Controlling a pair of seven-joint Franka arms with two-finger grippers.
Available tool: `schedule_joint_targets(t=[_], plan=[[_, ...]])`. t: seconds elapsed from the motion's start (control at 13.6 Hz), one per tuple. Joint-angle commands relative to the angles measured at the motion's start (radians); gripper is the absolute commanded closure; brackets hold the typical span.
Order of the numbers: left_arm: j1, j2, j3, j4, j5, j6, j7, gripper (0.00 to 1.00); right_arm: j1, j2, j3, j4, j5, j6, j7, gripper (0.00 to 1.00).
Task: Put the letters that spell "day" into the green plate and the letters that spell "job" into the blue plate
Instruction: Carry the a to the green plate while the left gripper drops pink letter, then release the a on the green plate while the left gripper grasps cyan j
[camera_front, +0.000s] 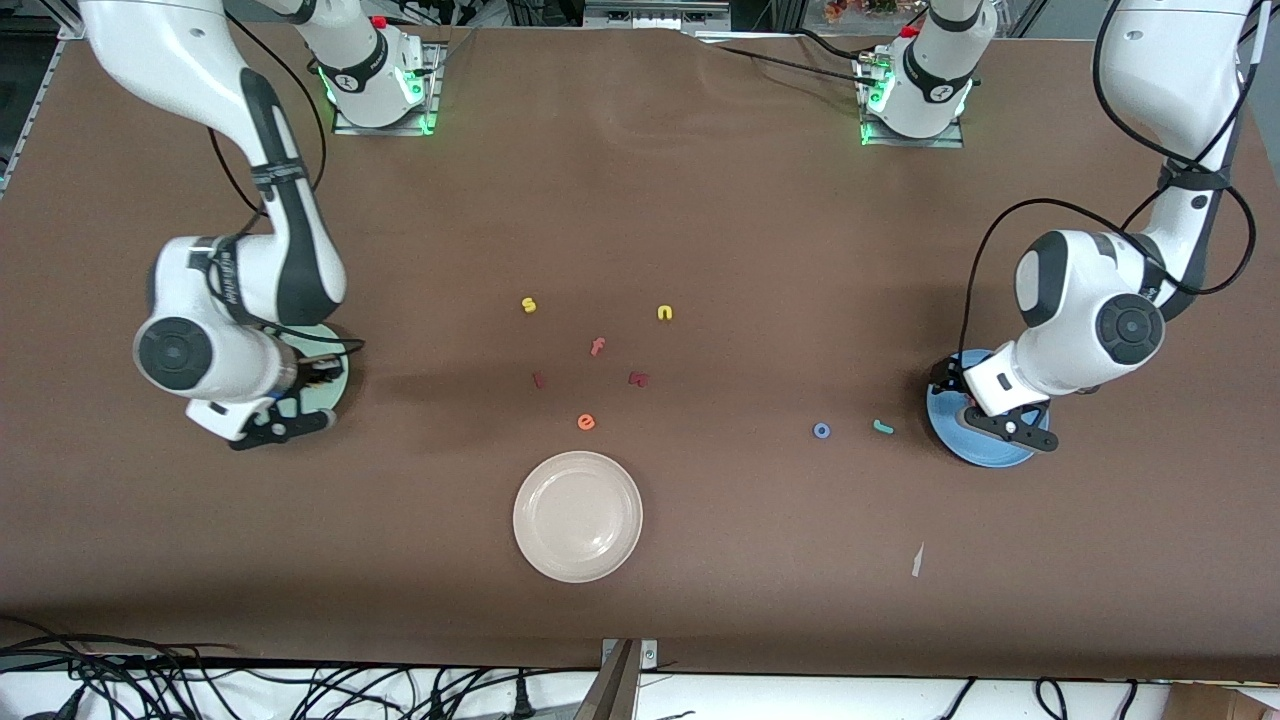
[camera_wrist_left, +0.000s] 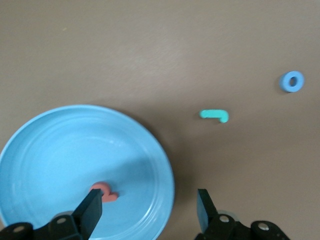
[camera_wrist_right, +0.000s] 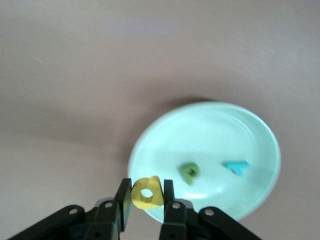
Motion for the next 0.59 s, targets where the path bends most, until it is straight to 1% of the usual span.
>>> schedule_joint_targets(t=[0.0,0.15,0.29,0.37,0.44,0.51], plan=[[-0.073,0.031,0.004,0.013,-0.024,0.045,0.001,0.29,0.005,-0.041,-0.030,-0.064,0.013,0.000,-0.017,0.87],[-0.092,0.077,0.004,0.013,-0.022,0.137,0.004,0.29,-0.029,-0.040,-0.056,-0.067,0.013,-0.012,-0.033,0.87],[-0.107,0.128,0.006,0.013,-0.015,0.221,0.005,0.27,-0.035,-0.043,-0.060,-0.066,0.033,-0.062,-0.029,0.84],[-0.118,0.140,0.006,0.013,-0.018,0.241,0.004,0.27,-0.041,-0.038,-0.066,-0.066,0.067,-0.064,-0.032,0.75],[-0.123,0.145,0.006,0.013,-0.013,0.255,0.004,0.27,-0.064,-0.027,-0.066,-0.064,0.088,-0.057,-0.032,0.53],[-0.123,0.153,0.006,0.013,-0.013,0.255,0.004,0.27,-0.070,-0.011,-0.064,-0.055,0.101,-0.050,-0.032,0.28]])
